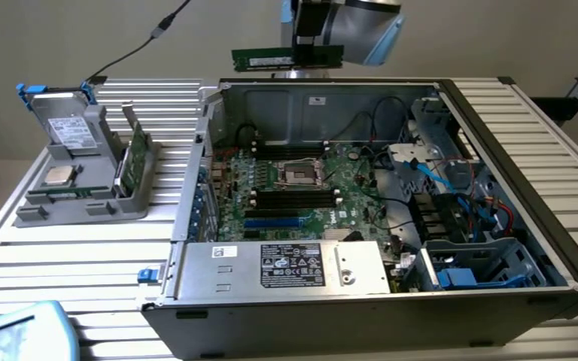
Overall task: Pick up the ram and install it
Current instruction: 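Pick up the ram and move it above insertion slot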
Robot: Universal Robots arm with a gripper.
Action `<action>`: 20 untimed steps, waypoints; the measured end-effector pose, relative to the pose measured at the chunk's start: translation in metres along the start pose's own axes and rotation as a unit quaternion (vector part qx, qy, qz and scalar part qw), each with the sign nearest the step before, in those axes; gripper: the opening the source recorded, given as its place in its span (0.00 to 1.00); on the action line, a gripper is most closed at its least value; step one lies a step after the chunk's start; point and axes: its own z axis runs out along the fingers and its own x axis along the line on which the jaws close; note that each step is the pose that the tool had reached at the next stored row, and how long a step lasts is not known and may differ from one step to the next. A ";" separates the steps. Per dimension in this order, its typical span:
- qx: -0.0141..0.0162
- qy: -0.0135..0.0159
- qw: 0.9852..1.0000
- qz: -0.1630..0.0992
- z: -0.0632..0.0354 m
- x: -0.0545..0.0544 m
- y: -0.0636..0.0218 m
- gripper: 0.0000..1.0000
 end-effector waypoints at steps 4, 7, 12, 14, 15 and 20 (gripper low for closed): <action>0.000 0.011 1.000 0.006 0.0010 0.000 -0.0024 0.14; 0.000 0.019 1.000 0.010 0.0018 0.000 -0.0040 0.14; -0.004 0.029 0.999 0.012 0.0039 0.000 -0.0109 0.14; -0.008 0.032 0.999 0.013 0.0044 0.000 -0.0138 0.14; -0.012 0.034 0.999 0.013 0.0045 0.000 -0.0151 0.14; -0.032 0.041 0.999 0.013 0.0057 0.001 -0.0219 0.14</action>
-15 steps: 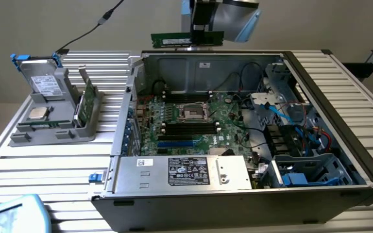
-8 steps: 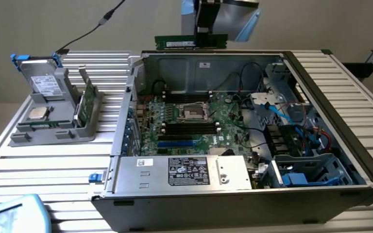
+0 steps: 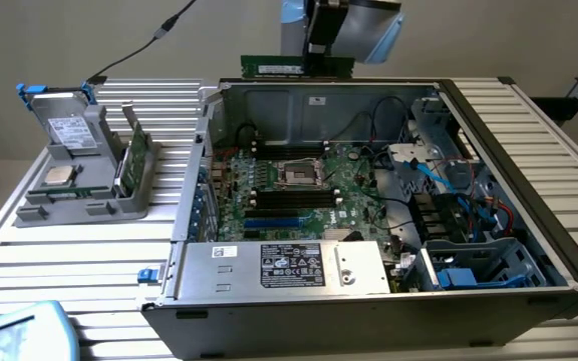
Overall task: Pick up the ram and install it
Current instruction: 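Pick up the ram and move it above insertion slot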
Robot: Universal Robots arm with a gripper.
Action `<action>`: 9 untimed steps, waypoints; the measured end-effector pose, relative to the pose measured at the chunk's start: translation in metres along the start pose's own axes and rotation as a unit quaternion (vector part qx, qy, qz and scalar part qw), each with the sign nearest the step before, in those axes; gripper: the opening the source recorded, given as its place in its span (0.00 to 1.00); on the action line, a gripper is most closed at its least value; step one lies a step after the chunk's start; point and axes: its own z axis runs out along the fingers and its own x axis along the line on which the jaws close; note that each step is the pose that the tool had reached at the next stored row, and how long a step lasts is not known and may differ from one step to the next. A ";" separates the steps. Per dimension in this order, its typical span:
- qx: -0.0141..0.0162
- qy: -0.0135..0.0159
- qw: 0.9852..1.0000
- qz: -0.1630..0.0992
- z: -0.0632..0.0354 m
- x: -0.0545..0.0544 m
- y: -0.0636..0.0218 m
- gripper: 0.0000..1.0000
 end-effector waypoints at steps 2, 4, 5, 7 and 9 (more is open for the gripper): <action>-0.004 0.000 1.000 0.000 0.0017 0.000 -0.0064 0.14; -0.005 0.000 1.000 0.000 0.0047 -0.001 -0.0144 0.14; -0.005 0.000 1.000 0.000 0.0063 -0.001 -0.0175 0.14; -0.005 0.000 1.000 0.001 0.0097 -0.002 -0.0197 0.14; -0.006 0.000 1.000 0.002 0.0133 -0.002 -0.0204 0.14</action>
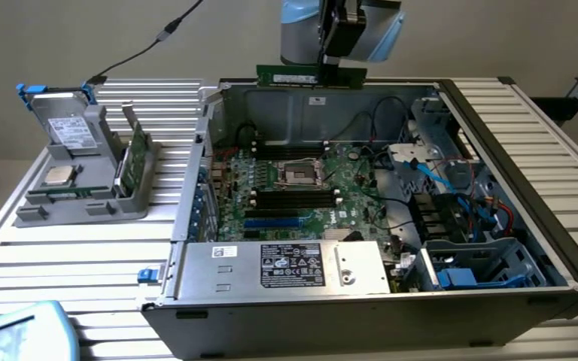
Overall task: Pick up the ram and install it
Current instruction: 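Pick up the ram and move it above insertion slot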
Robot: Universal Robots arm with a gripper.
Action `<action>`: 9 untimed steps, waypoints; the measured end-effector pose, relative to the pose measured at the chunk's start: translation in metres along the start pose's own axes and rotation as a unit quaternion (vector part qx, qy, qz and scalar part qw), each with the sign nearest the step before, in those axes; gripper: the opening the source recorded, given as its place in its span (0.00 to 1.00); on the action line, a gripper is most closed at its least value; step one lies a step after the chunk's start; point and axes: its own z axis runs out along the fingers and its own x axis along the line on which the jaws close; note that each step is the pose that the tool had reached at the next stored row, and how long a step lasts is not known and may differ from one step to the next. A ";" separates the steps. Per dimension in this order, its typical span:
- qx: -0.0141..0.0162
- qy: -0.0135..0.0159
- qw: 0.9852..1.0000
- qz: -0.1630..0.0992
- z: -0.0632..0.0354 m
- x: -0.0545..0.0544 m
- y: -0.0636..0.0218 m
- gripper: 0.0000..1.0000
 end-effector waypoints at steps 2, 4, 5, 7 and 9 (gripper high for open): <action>0.000 0.000 1.000 0.000 0.0036 0.000 -0.0003 0.14; 0.000 0.000 1.000 0.000 0.0073 0.000 -0.0006 0.14; 0.000 0.000 1.000 0.000 0.0092 0.000 -0.0008 0.14; 0.000 -0.001 1.000 0.000 0.0127 0.000 -0.0011 0.14; 0.000 -0.002 1.000 0.000 0.0163 0.000 -0.0013 0.14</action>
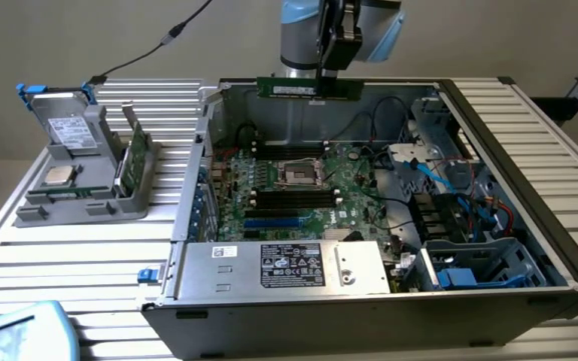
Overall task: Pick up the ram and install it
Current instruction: 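Pick up the ram and move it above insertion slot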
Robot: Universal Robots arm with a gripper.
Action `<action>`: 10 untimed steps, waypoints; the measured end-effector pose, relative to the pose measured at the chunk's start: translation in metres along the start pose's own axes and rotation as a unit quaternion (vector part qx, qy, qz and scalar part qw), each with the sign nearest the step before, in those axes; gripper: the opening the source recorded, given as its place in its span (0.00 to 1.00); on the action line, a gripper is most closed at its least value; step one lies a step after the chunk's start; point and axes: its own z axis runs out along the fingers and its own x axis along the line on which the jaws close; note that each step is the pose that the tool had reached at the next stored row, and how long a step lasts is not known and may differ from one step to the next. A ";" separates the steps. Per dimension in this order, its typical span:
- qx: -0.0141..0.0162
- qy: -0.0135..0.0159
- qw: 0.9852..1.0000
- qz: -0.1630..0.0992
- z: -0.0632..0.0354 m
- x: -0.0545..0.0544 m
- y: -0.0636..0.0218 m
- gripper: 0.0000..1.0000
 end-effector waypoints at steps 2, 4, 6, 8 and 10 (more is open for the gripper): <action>0.000 -0.001 1.000 0.000 0.0036 0.000 -0.0002 0.14; 0.000 -0.001 1.000 0.000 0.0074 0.000 -0.0003 0.14; 0.000 -0.001 1.000 0.000 0.0109 0.000 -0.0005 0.14; -0.001 -0.001 1.000 0.000 0.0134 0.000 -0.0007 0.14; -0.001 -0.001 1.000 0.000 0.0134 0.000 -0.0007 0.14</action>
